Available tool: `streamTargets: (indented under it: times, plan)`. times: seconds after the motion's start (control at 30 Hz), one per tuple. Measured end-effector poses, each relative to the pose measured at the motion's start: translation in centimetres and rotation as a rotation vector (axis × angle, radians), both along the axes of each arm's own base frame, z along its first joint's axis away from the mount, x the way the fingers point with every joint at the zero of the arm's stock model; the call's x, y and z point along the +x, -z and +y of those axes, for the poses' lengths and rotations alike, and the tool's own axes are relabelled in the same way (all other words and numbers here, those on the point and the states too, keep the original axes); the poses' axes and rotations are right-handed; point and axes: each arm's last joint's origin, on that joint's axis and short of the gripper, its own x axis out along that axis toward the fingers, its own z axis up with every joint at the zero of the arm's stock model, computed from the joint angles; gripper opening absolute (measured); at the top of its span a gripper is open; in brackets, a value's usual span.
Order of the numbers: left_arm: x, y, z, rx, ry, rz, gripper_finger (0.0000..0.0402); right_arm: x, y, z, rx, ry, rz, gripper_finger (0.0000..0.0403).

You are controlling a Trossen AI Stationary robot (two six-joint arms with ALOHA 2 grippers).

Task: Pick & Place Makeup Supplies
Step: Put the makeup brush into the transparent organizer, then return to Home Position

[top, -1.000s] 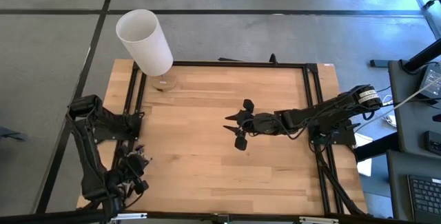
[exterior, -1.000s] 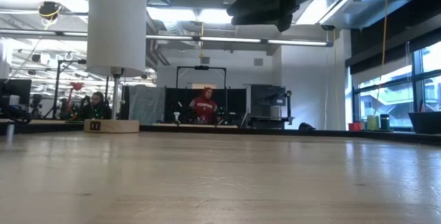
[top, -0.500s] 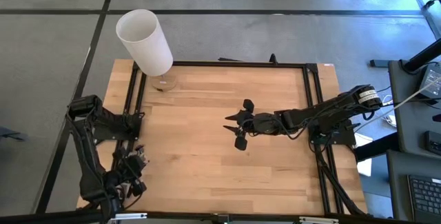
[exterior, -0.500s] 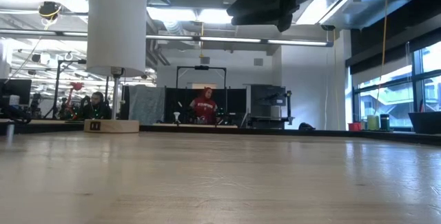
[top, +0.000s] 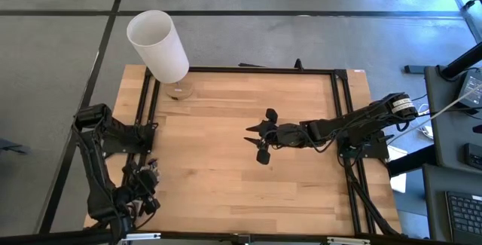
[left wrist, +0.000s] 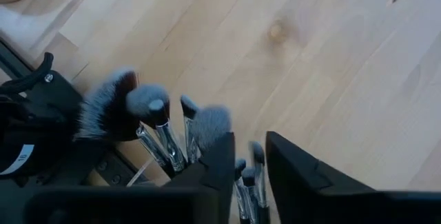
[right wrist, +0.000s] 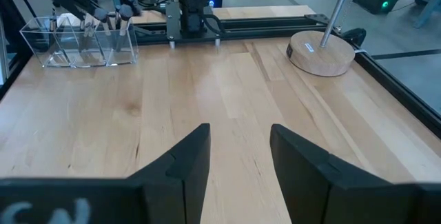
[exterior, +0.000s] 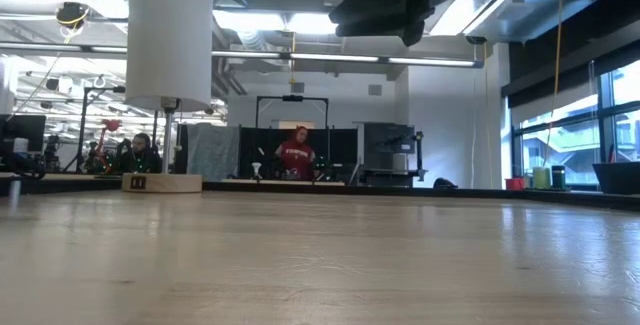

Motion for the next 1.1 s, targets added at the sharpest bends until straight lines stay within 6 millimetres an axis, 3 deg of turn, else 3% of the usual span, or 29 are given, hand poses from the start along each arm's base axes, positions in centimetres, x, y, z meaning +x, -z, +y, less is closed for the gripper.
streamTargets:
  times: [0.23,0.4,0.63,0.77,0.83,1.0,1.1]
  plan:
    - [0.3,-0.4,0.0,-0.005,-0.021,0.010,0.0126,0.0,0.0,0.0,0.000,0.000,0.000,0.0153]
    - [1.8,-2.6,0.5,-0.002,-0.076,-0.010,0.0138,0.1,-0.3,0.0,0.004,-0.002,-0.030,0.0153]
    - [6.7,-4.8,3.2,0.104,-0.081,-0.259,0.0132,0.5,-2.1,1.0,-0.015,-0.167,-0.208,0.0153]
    - [10.1,-5.0,4.8,0.235,-0.005,-0.341,0.0115,0.5,-2.4,1.4,0.035,-0.513,-0.239,0.0124]
    - [11.8,-5.2,5.5,0.317,0.042,-0.355,0.0104,0.4,-2.5,1.7,0.045,-0.586,-0.247,0.0093]
    - [15.5,-5.1,9.0,0.431,0.034,-0.260,0.0082,-1.1,-0.1,-0.1,-0.011,-0.559,-0.240,0.0011]
    - [17.6,-4.1,11.5,0.401,0.005,-0.182,0.0073,-2.9,2.4,-2.5,0.012,-0.499,-0.291,0.0012]
